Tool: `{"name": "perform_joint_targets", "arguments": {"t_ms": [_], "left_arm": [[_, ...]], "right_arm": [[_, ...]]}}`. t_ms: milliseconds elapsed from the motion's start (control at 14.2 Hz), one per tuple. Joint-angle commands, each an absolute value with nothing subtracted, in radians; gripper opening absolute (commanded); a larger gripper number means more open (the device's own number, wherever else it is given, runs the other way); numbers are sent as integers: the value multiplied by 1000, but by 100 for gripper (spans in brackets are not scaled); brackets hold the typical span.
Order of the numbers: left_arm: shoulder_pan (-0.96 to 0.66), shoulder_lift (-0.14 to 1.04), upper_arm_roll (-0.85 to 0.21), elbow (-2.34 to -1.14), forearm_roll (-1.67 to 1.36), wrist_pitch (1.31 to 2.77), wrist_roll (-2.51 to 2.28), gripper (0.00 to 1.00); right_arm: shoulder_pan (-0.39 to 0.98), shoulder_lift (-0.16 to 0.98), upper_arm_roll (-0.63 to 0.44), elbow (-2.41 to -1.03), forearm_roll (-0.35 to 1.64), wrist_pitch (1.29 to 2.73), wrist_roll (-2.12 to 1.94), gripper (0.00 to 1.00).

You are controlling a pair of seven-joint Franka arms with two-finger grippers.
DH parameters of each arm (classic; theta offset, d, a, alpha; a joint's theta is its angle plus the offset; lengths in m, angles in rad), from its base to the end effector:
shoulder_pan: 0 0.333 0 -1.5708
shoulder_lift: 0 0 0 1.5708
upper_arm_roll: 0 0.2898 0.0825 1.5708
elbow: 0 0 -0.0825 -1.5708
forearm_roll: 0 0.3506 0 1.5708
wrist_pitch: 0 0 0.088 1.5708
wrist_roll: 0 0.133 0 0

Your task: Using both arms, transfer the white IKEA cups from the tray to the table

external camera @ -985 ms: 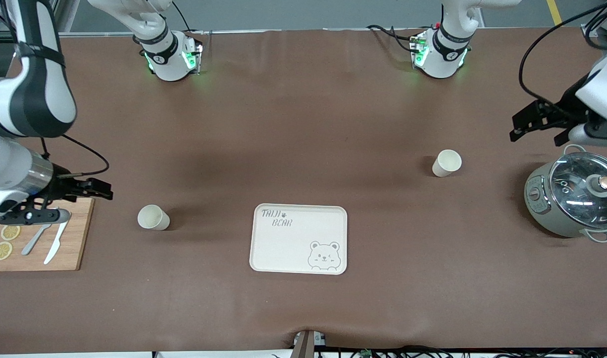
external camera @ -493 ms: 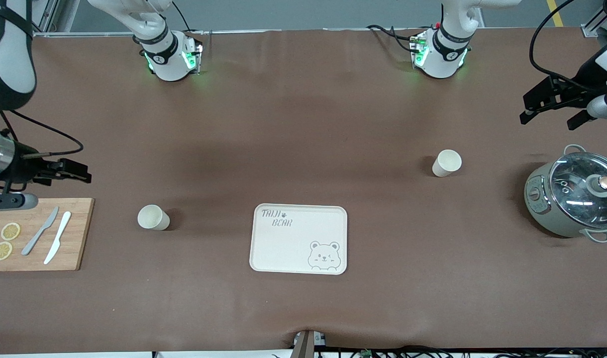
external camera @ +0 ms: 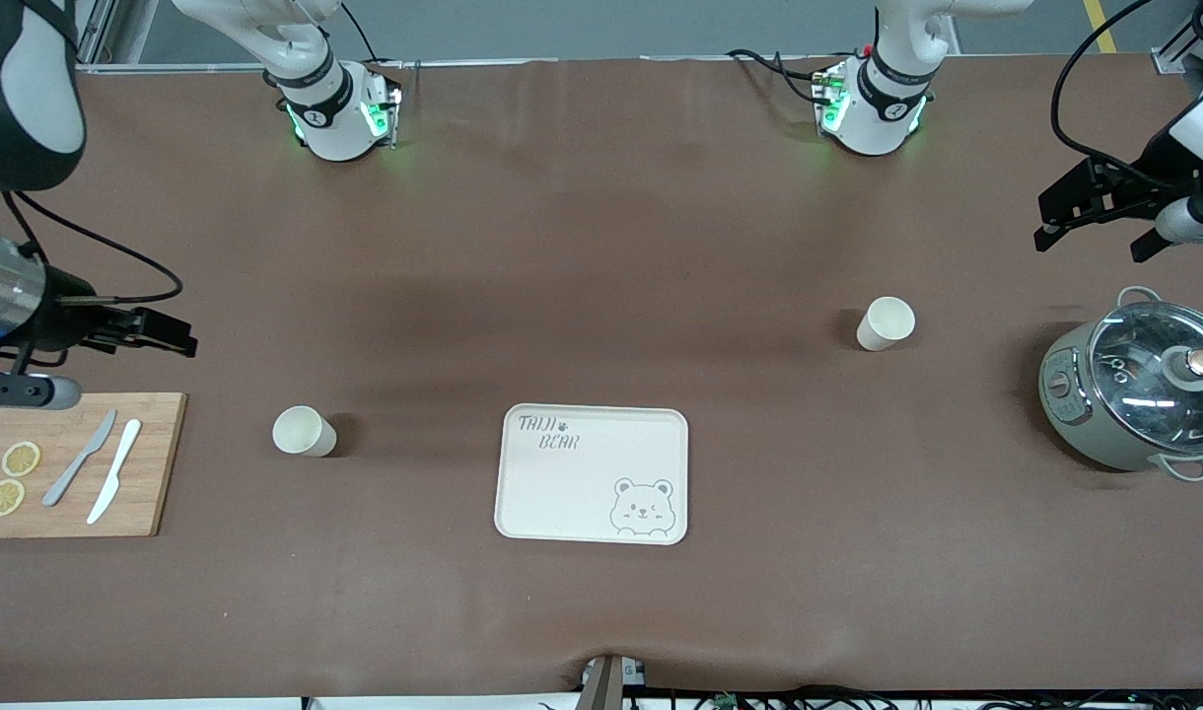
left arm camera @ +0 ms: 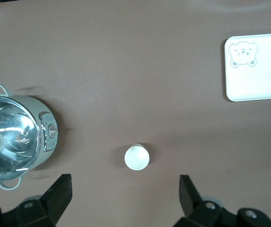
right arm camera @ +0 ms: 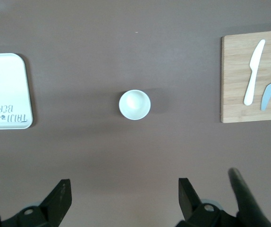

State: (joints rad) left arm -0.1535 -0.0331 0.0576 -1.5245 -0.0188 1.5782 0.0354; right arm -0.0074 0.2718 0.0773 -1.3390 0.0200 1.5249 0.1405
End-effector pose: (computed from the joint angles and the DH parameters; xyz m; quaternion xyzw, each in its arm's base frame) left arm 0.5125 -0.0513 0.6105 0.9968 -0.0658 0.0430 0.0116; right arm 0.5858 0.0382 0.5189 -0.9982 0.0362 0.0444 0.0158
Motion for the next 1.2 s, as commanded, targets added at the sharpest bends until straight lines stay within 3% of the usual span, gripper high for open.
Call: {"name": "perform_joint_targets", "arguments": {"t_ms": [0, 352, 1126], "left_arm": [[-152, -26, 34, -1502, 47, 1560, 69, 100], [-150, -20, 32, -1502, 51, 1490, 83, 100], [-149, -21, 34, -1502, 35, 1486, 81, 100]], "right_arm": [[5, 265, 75, -1325, 23, 1508, 176, 100], [5, 255, 75, -1327, 23, 1500, 179, 100], [5, 255, 77, -1327, 25, 1499, 178, 100]]}}
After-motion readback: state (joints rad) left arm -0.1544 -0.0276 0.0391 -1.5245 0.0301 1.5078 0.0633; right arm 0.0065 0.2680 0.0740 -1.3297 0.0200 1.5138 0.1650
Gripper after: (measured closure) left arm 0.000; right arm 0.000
